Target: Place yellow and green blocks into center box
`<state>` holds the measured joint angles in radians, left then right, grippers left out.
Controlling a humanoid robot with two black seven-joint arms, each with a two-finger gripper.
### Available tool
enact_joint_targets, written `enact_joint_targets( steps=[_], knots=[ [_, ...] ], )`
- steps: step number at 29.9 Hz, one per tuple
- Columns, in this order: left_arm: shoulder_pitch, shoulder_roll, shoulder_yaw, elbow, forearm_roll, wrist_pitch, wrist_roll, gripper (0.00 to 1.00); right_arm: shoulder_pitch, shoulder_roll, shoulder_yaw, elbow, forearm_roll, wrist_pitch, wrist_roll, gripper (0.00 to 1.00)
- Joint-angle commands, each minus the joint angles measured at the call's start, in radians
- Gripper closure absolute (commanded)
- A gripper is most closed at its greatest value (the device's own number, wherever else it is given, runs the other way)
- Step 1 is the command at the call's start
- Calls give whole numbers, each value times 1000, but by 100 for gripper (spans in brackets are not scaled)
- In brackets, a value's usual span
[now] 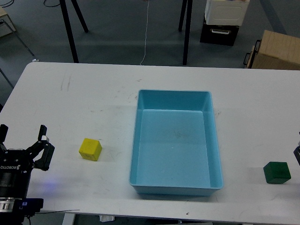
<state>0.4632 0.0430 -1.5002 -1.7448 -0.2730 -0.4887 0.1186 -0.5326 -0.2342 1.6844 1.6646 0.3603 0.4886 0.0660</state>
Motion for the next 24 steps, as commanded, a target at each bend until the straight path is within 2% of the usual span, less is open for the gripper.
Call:
enact_joint_targets(
  steps=[1,6,10,15,20,24],
  knots=[
    [0,-2,1,-1,0,0,-3,0,49,47,37,-11,-1,0,-12,0],
    [-1,-2,2,-1,0,0,-4,0,88,50,28,-59,-1,0,-12,0],
    [-12,-2,3,2,0,0,0,0,86,-8,15,-54,-14,0,-15,0],
    [-31,-2,6,7,3,0,3,0,109,-268,-11,-39,-79,-116,-66,0],
    [-58,-2,9,21,5,0,4,0,170,-502,-49,-40,-177,-134,-155,0],
    [-75,-2,18,30,5,0,4,0,307,-657,-184,-52,-321,-145,-222,0]
  ],
)
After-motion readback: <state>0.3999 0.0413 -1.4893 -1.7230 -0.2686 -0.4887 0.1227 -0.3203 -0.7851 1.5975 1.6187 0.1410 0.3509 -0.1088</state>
